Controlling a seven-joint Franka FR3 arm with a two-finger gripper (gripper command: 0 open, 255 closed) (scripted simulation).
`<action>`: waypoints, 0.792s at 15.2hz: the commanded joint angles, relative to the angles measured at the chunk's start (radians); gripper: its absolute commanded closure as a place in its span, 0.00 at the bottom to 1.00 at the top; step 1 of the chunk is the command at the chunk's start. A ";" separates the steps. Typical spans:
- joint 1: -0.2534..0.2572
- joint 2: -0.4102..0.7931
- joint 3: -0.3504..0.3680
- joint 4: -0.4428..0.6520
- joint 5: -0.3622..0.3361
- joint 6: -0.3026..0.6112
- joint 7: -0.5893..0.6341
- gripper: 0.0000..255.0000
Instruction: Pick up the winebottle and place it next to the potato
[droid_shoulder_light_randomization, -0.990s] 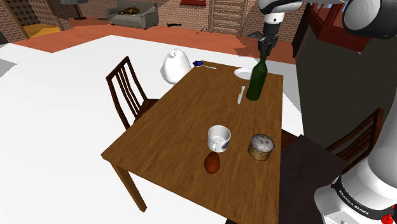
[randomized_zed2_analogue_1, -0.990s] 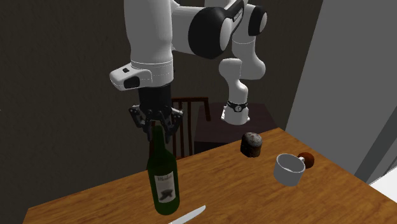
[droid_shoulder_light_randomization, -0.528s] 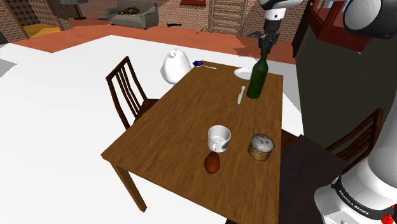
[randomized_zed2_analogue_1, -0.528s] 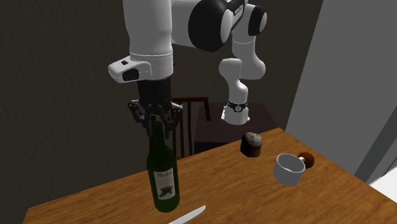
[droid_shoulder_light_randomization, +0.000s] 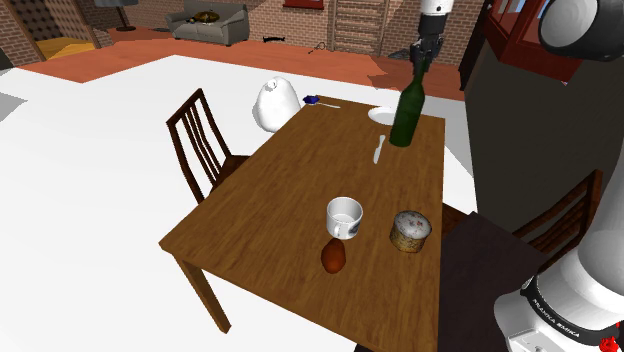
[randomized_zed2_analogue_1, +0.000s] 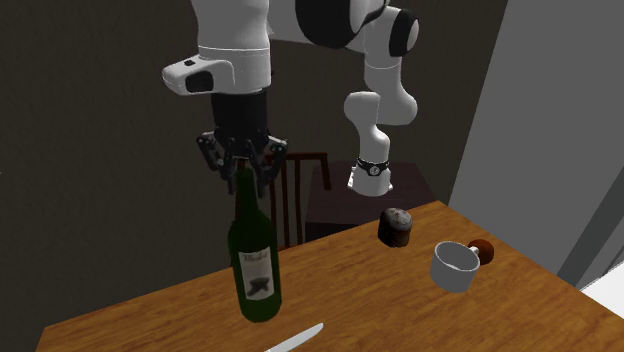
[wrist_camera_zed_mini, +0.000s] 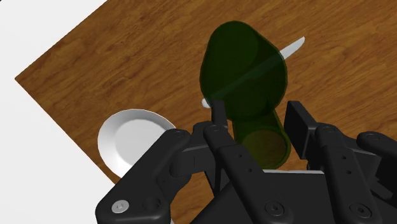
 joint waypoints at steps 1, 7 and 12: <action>-0.006 0.012 0.000 0.048 0.003 -0.036 -0.003 1.00; -0.019 0.041 0.000 0.175 0.009 -0.134 -0.007 1.00; -0.036 0.085 0.001 0.317 0.020 -0.231 -0.010 1.00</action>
